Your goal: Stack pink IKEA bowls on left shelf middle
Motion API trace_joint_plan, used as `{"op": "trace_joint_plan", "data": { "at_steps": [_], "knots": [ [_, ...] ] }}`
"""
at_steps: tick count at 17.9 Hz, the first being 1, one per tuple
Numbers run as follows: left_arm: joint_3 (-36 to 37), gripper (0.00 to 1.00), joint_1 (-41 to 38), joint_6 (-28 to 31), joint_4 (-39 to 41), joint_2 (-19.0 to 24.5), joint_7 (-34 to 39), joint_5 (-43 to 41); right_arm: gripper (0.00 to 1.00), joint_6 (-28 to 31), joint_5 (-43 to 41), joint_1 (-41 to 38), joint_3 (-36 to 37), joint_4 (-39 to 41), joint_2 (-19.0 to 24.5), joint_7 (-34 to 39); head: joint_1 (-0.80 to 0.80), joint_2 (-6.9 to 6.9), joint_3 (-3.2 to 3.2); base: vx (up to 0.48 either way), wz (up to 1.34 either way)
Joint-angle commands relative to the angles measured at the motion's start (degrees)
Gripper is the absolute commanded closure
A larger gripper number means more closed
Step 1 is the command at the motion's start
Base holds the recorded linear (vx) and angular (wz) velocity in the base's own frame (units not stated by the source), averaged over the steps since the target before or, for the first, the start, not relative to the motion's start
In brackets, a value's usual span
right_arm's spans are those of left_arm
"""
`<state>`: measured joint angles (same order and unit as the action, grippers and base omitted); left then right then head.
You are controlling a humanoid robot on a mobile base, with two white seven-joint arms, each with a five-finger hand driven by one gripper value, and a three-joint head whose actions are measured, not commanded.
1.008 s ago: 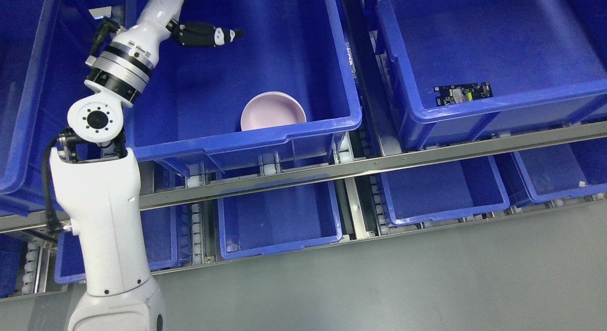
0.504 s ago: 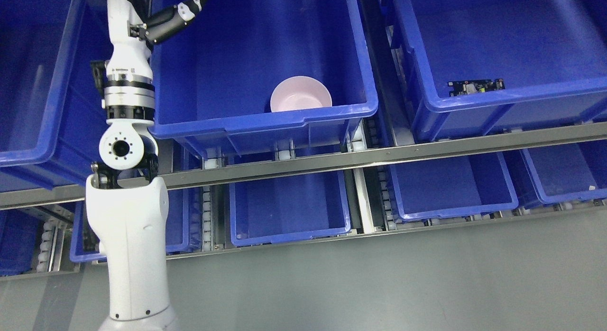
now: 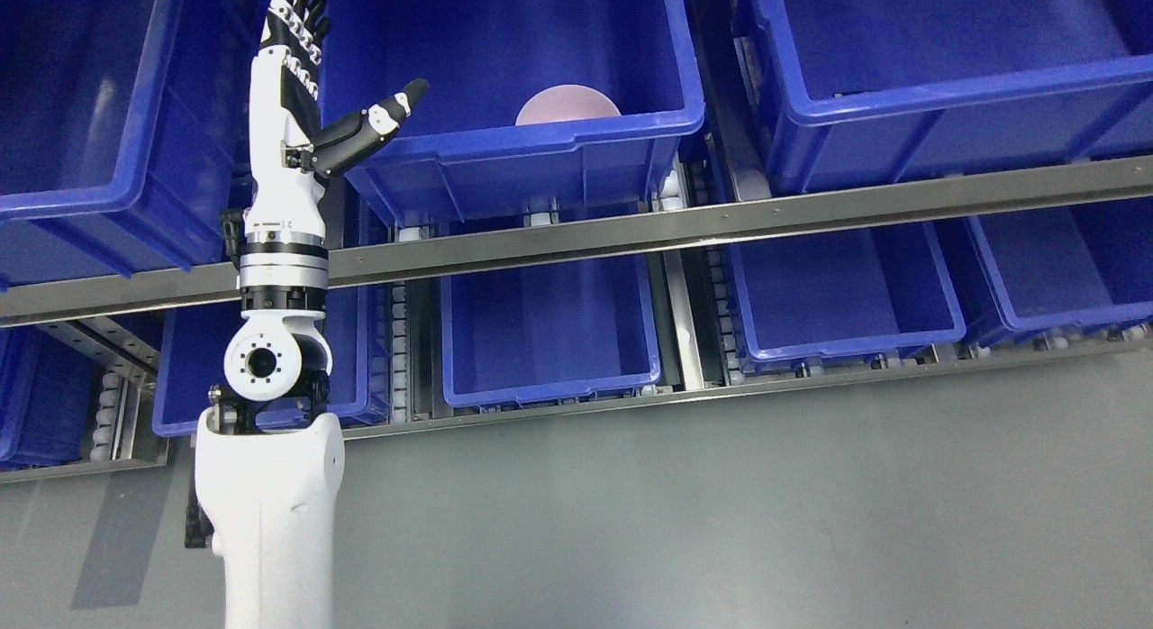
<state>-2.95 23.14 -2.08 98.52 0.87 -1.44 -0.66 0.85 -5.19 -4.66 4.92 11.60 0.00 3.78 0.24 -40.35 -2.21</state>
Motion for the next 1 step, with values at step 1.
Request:
{"op": "trace_joint_plan", "data": {
  "at_steps": [1],
  "knots": [
    [1.01, 0.00, -1.87, -0.03, 2.47, 0.13, 0.03, 0.05, 0.00, 0.03, 0.00, 0.00, 0.00, 0.00, -1.00, -0.26, 0.00, 0.00, 0.00, -0.202, -0.13]
  ]
}}
